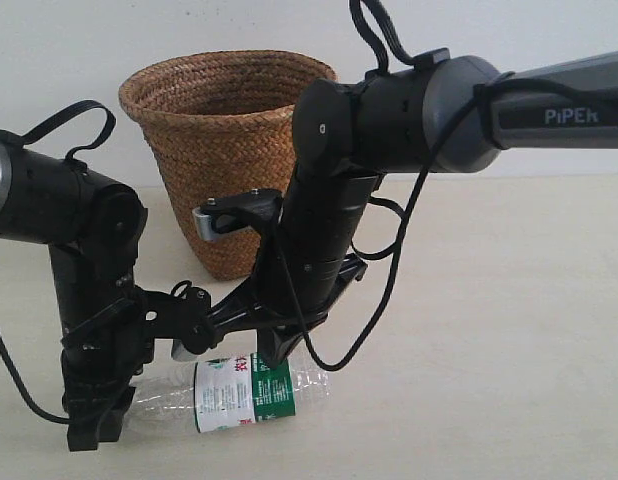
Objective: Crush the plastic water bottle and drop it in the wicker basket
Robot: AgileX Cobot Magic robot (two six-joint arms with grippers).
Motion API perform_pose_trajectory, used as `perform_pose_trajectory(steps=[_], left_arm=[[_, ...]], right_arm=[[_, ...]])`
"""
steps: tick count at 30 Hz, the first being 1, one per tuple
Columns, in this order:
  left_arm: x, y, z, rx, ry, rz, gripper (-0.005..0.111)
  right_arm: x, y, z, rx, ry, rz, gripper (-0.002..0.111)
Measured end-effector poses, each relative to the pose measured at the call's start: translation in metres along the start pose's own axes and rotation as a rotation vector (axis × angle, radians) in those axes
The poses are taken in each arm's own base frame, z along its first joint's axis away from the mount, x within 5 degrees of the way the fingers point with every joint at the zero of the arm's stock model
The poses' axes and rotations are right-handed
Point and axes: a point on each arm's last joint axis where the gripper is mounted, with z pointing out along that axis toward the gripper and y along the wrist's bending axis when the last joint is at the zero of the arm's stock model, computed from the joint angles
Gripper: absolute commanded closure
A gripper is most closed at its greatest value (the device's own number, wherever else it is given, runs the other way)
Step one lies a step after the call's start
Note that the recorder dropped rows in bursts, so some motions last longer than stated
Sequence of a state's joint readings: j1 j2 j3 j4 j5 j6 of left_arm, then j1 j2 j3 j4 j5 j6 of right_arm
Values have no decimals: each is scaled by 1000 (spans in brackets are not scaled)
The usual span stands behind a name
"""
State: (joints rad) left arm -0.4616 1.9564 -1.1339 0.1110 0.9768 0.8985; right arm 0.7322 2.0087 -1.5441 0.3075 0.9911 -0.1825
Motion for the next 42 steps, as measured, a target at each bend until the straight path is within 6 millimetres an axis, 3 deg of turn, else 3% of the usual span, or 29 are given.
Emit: perform_pose_trajectory(steps=[11, 25, 42], left_arm=[[0, 0, 0, 0, 0, 0, 103], [0, 0, 0, 2, -3, -6, 103], [2, -1, -8, -21, -14, -1, 103]], right_arm=[[1, -6, 30, -18, 61, 17, 108], [-14, -1, 18, -44, 27, 1, 108], [-10, -13, 62, -60, 150, 35, 108]])
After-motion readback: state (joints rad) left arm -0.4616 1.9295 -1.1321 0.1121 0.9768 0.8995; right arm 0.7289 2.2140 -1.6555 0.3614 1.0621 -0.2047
